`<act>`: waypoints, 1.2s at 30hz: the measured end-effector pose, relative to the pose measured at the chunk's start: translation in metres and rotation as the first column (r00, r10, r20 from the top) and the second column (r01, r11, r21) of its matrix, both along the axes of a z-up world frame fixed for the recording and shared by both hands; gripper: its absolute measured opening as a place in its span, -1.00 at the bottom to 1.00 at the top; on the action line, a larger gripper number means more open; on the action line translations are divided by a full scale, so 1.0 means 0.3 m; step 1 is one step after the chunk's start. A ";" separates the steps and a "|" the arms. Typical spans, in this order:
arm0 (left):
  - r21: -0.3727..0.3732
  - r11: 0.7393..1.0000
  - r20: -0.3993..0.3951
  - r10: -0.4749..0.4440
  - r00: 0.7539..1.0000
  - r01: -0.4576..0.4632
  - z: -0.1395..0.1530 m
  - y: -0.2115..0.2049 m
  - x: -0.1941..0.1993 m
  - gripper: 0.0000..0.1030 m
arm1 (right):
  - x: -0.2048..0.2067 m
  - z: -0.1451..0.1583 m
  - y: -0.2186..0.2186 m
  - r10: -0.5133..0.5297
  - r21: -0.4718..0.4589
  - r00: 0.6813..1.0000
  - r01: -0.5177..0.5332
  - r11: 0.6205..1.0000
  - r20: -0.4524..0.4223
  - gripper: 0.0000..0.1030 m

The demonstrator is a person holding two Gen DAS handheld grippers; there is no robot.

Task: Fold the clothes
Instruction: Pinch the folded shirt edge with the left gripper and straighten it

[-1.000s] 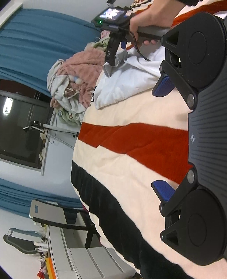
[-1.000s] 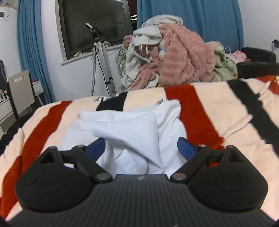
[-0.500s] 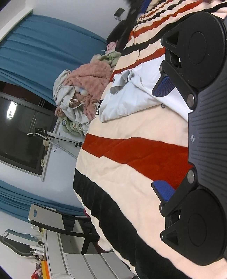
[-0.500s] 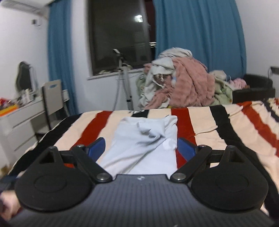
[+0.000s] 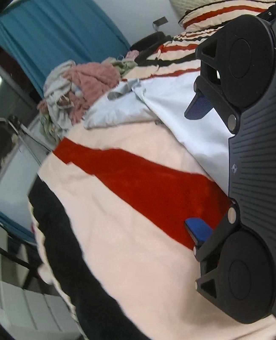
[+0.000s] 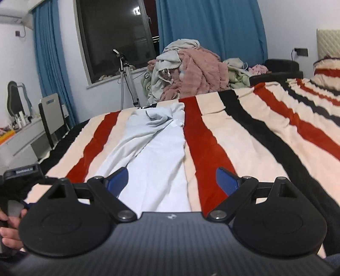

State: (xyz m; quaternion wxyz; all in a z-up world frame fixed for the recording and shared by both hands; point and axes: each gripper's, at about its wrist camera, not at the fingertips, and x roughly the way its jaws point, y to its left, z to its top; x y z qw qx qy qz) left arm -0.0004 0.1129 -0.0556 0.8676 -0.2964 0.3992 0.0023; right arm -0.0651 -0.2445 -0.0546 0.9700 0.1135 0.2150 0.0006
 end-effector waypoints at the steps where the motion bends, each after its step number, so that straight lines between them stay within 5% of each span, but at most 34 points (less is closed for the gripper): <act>1: 0.001 1.000 -0.027 0.008 1.000 -0.008 -0.011 0.005 -0.002 0.79 | -0.002 -0.001 -0.001 -0.001 0.003 1.000 0.001 1.000 0.000 0.77; 7: 0.034 0.999 -0.094 0.020 0.995 -0.017 -0.029 -0.003 -0.050 0.39 | -0.014 -0.005 -0.006 -0.005 0.020 1.000 0.005 1.000 -0.002 0.76; 10: 0.079 0.996 -0.123 -0.017 0.992 0.027 -0.020 -0.038 -0.069 0.04 | -0.018 -0.005 -0.023 -0.011 0.049 1.000 0.011 0.999 -0.005 0.76; 12: 0.109 0.992 -0.143 -0.040 0.989 0.056 -0.014 -0.061 -0.082 -0.54 | -0.020 -0.007 -0.035 -0.013 0.074 1.000 0.013 0.997 -0.006 0.76; 14: 0.135 0.986 -0.159 -0.076 0.984 0.098 -0.006 -0.089 -0.092 -0.92 | -0.025 -0.006 -0.050 -0.015 0.096 1.000 0.016 0.995 -0.005 0.76; 20: 0.307 0.931 0.014 -0.210 0.978 0.196 0.158 -0.237 -0.221 -0.93 | -0.048 0.007 -0.102 -0.033 0.161 0.999 0.030 0.987 0.016 0.77; 26: 0.386 0.856 0.164 -0.430 0.888 0.344 0.290 -0.486 -0.407 -0.93 | -0.060 0.021 -0.166 -0.069 0.228 0.997 0.058 0.972 0.040 0.76; 30: 0.333 0.813 0.131 -0.541 0.831 0.477 0.236 -0.659 -0.432 -0.93 | -0.047 0.013 -0.217 -0.092 0.268 0.996 0.084 0.960 0.017 0.76; 33: 0.294 0.794 0.059 -0.572 0.818 0.533 0.137 -0.734 -0.404 -0.90 | -0.026 -0.010 -0.252 -0.076 0.321 0.997 0.081 0.943 -0.031 0.76; 36: 0.195 0.804 0.009 -0.574 0.819 0.562 0.075 -0.715 -0.372 -0.72 | 0.005 -0.048 -0.282 -0.027 0.407 0.994 0.067 0.911 -0.102 0.76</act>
